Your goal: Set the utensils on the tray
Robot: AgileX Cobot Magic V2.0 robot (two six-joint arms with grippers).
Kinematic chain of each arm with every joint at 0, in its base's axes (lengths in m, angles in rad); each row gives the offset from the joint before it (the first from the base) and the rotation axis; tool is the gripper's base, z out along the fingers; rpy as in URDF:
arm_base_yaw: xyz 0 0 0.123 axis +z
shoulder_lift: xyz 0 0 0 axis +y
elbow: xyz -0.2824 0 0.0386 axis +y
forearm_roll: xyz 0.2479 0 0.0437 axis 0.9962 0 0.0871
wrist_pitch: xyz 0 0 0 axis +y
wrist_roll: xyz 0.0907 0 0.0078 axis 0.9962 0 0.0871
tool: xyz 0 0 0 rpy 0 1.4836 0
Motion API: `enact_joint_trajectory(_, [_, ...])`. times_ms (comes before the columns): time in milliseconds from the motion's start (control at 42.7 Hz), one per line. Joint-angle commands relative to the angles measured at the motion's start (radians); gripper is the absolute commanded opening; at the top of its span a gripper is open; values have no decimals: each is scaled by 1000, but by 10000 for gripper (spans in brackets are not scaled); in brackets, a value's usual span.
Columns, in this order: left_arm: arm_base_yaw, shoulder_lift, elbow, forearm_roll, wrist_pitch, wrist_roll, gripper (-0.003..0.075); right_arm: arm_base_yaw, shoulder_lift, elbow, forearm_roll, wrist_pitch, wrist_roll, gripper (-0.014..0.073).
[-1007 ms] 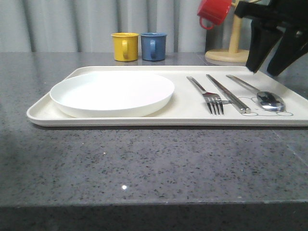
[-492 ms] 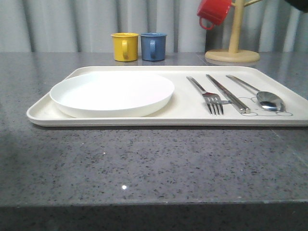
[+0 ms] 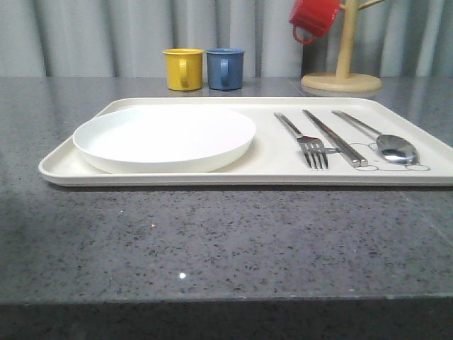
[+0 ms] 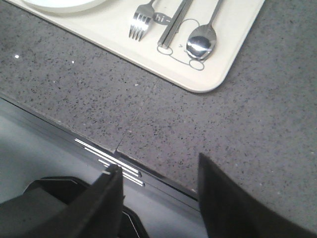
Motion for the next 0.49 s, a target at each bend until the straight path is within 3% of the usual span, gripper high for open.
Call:
enact_joint_trajectory(0, [-9,-2,-29,-2,-69,-10,439,0,-59,-8,-7,-54,25,382])
enact_joint_trajectory(351, [-9,-2,-29,-2,-69,-10,438,0,-119,-8,-6,-51,26,379])
enact_joint_trajectory(468, [-9,-2,-29,-2,-69,-10,410,0,-119,-8,-6,-51,26,265])
